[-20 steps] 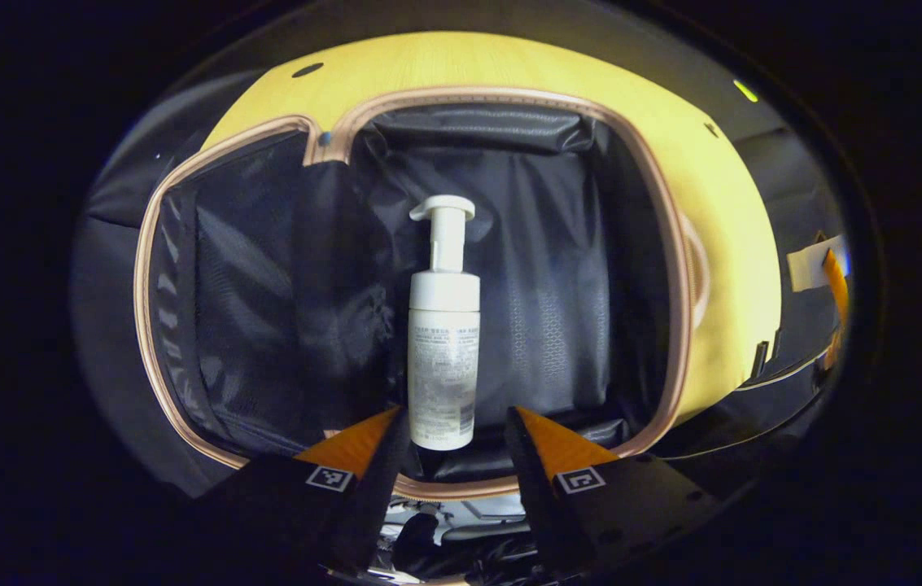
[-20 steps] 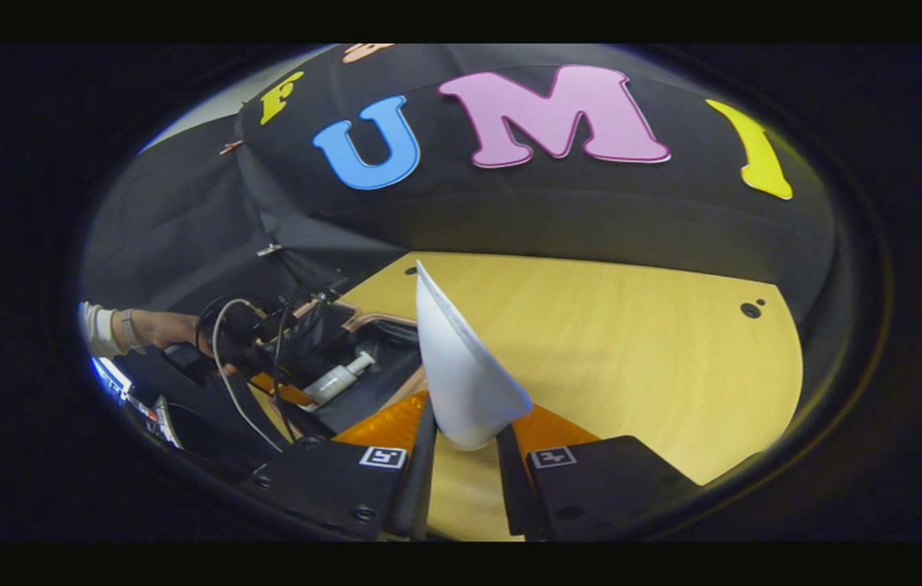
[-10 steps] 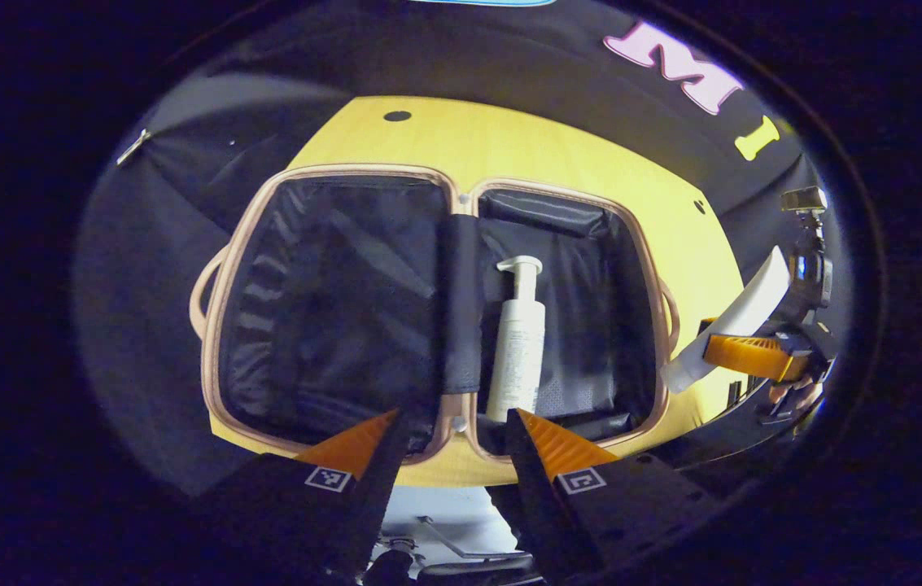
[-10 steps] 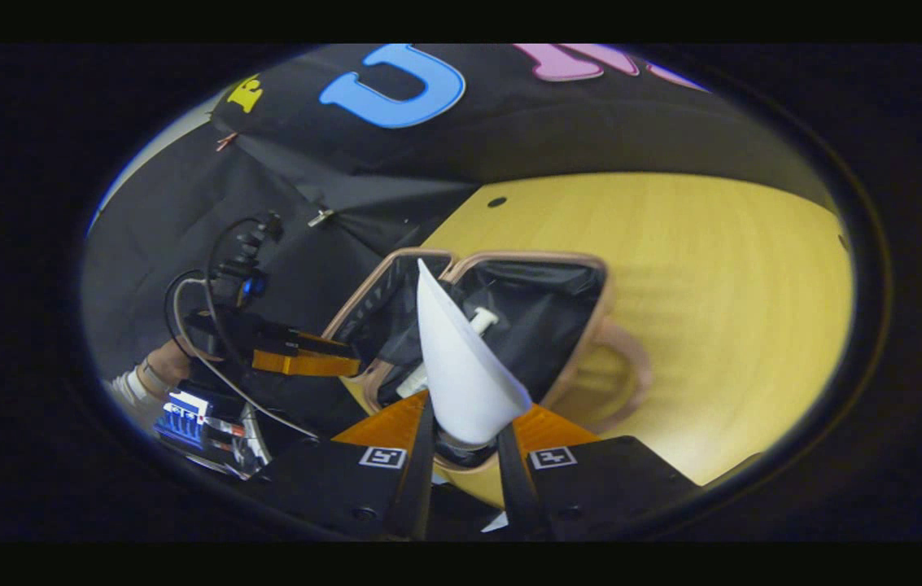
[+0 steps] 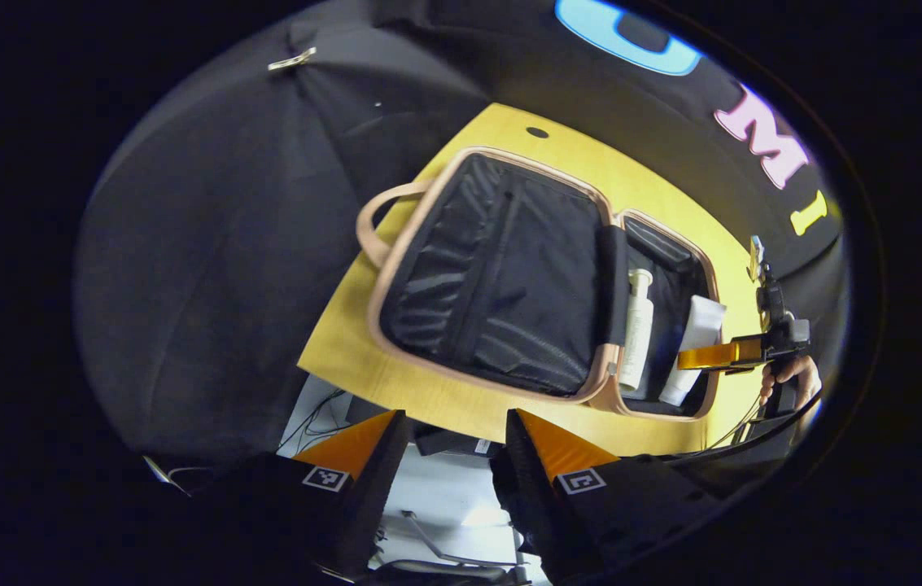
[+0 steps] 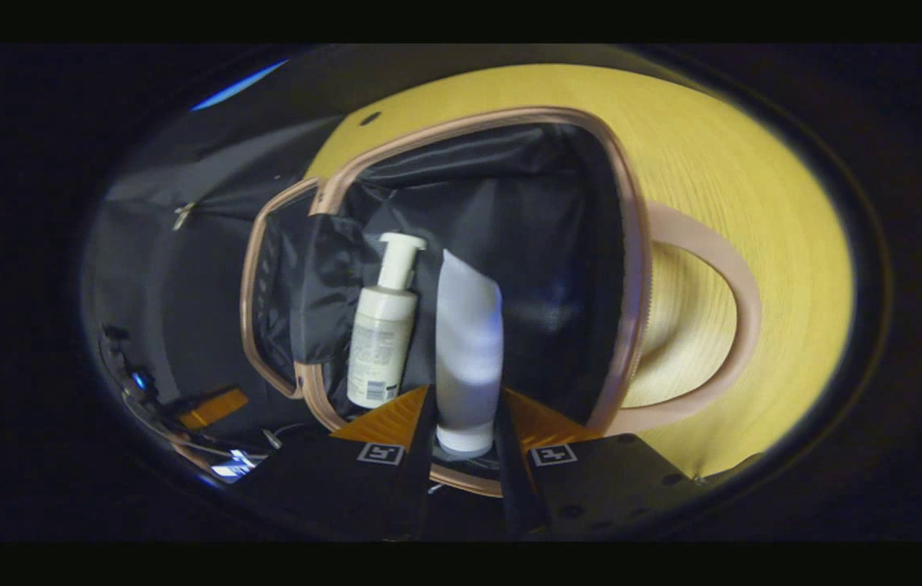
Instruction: First open the suitcase, pack the skin care products into it, and then close the suitcase.
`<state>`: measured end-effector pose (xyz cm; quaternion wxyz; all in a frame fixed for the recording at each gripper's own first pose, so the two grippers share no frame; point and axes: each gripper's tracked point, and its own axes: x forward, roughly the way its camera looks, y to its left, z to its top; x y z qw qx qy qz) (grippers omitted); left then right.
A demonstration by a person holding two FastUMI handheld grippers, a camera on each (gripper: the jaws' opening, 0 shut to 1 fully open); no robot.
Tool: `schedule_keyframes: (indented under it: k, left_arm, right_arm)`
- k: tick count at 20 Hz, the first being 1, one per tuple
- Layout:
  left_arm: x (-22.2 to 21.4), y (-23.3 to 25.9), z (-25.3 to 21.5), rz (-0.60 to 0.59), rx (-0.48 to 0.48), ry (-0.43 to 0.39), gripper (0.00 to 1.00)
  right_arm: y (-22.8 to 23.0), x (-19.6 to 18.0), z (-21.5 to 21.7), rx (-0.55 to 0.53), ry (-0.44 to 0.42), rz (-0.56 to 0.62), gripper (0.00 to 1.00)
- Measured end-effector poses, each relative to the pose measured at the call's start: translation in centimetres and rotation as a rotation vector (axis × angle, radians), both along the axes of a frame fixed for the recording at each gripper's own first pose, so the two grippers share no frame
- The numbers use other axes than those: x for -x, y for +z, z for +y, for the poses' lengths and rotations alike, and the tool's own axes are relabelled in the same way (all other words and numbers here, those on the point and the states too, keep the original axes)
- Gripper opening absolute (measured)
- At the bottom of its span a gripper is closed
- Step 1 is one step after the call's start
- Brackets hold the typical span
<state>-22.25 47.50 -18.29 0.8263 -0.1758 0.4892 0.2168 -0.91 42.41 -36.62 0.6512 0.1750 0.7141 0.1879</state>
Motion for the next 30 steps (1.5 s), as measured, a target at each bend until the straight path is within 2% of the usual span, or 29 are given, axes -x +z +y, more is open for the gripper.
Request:
schedule_keyframes:
  k: [1, 2, 4, 5, 6, 9, 10, 11, 12, 13, 14, 15, 19, 21, 26, 29, 30]
  left_arm:
    - [0.9, 0.3, 0.6, -0.008, 0.004, 0.025, 0.78]
    - [1.4, 0.6, 1.1, -0.020, 0.007, 0.050, 0.78]
    - [1.6, 0.9, 1.9, -0.052, 0.020, 0.093, 0.78]
    - [1.7, 0.9, 2.4, -0.064, 0.018, 0.114, 0.78]
    - [1.5, 1.1, 3.2, -0.076, 0.014, 0.131, 0.78]
    - [0.3, 2.3, 5.1, -0.121, 0.009, 0.165, 0.78]
    - [-0.4, 2.8, 6.0, -0.140, 0.011, 0.175, 0.78]
    - [-1.5, 2.9, 7.0, -0.162, 0.022, 0.187, 0.78]
    - [-2.5, 3.0, 7.7, -0.177, 0.046, 0.207, 0.78]
    - [-3.6, 3.1, 8.3, -0.192, 0.072, 0.222, 0.78]
    - [-4.7, 3.1, 9.5, -0.203, 0.081, 0.233, 0.78]
    - [-5.8, 2.7, 10.6, -0.200, 0.088, 0.239, 0.78]
    - [-9.8, 1.9, 13.7, -0.162, 0.097, 0.254, 0.78]
    - [-10.9, 1.3, 15.6, -0.124, 0.054, 0.237, 0.78]
    - [-13.9, -2.1, 19.8, -0.013, -0.005, 0.234, 0.78]
    - [-14.3, -4.7, 21.3, 0.067, -0.050, 0.241, 0.78]
    - [-14.2, -5.6, 21.5, 0.086, -0.057, 0.250, 0.86]
  right_arm:
    - [-0.4, -0.2, 0.1, 0.018, -0.022, 0.004, 0.36]
    - [-0.5, -0.3, 0.5, 0.016, -0.029, 0.000, 0.42]
    - [0.4, -0.2, 0.7, 0.021, -0.031, -0.001, 0.43]
    - [0.7, -0.4, 0.9, 0.015, -0.041, -0.015, 0.47]
    - [1.3, -0.6, 0.9, 0.000, -0.040, -0.032, 0.44]
    - [4.1, -1.9, 1.4, -0.101, -0.037, -0.147, 0.83]
    - [5.2, -2.5, 1.4, -0.151, -0.023, -0.201, 0.74]
    - [6.2, -2.9, 1.1, -0.181, -0.002, -0.252, 0.80]
    - [6.9, -3.2, 0.5, -0.196, 0.018, -0.301, 0.80]
    - [7.7, -3.4, 0.4, -0.222, 0.030, -0.348, 0.85]
    - [8.7, -3.6, -0.1, -0.242, 0.033, -0.385, 0.86]
    - [9.7, -3.7, -0.9, -0.256, 0.029, -0.419, 0.97]
    - [12.9, -3.4, -4.7, -0.296, -0.032, -0.510, 1.00]
    - [13.6, -2.8, -6.6, -0.298, -0.063, -0.536, 0.97]
    - [11.3, -1.0, -10.0, -0.243, -0.173, -0.486, 0.98]
    - [11.0, 0.1, -11.2, -0.231, -0.203, -0.489, 0.98]
    - [10.8, 0.5, -11.6, -0.225, -0.213, -0.479, 0.98]
